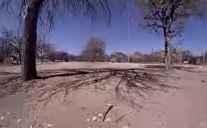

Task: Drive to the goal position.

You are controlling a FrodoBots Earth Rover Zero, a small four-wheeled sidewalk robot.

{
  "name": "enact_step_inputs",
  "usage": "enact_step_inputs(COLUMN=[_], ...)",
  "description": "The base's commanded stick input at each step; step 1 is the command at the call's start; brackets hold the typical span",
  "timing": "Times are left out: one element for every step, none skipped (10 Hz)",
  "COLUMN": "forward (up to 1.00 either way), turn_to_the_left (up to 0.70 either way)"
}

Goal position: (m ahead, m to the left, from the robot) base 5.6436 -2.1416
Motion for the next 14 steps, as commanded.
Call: enact_step_inputs(forward=[1.00,1.00,1.00,1.00,1.00,1.00,1.00,1.00,1.00,1.00,1.00,1.00,1.00,1.00], turn_to_the_left=[0.00,0.00,-0.10,-0.21,-0.27,-0.27,-0.27,-0.27,-0.27,-0.18,-0.06,0.00,0.00,0.00])
